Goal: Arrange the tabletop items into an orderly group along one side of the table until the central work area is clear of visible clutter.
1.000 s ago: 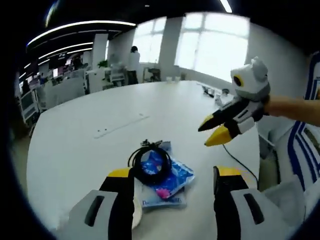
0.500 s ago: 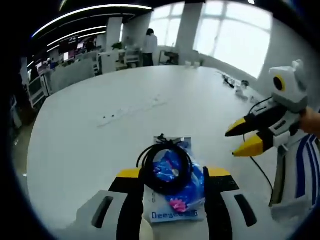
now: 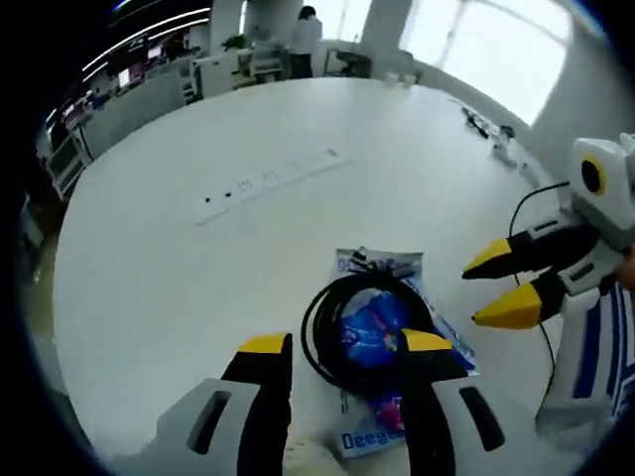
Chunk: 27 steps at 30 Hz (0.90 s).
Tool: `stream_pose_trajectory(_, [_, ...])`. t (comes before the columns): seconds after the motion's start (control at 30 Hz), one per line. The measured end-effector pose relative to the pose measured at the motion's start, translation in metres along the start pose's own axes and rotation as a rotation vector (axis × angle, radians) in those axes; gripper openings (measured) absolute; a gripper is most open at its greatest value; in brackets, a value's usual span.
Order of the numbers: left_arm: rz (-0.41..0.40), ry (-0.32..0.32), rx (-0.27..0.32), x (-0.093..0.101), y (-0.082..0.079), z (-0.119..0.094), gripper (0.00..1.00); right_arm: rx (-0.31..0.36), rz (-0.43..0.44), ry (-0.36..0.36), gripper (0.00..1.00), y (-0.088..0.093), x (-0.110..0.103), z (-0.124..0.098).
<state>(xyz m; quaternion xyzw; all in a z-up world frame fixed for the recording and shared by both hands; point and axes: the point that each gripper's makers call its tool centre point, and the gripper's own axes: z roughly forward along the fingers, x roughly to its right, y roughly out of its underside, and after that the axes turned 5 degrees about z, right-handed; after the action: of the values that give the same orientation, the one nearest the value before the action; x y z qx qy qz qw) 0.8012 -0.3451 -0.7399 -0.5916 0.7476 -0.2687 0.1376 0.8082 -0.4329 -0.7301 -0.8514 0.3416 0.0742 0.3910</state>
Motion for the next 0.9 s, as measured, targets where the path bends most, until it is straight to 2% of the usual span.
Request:
stream_pose_trajectory(0.2, [0.027,-0.005,-0.033,-0.006,0.001,0.009,0.37,-0.008,0.048,-0.001,0.18,0.003,0.007,0.011])
stream_pose_trajectory(0.57, [0.043,-0.013,-0.106,-0.010,0.016,0.022,0.32,-0.035,0.087,-0.006,0.17,0.009,0.010,0.022])
stream_pose_trajectory(0.9, [0.030,-0.025,-0.125,-0.019,0.021,0.027,0.27,-0.039,0.137,-0.017,0.17,0.011,0.011,0.029])
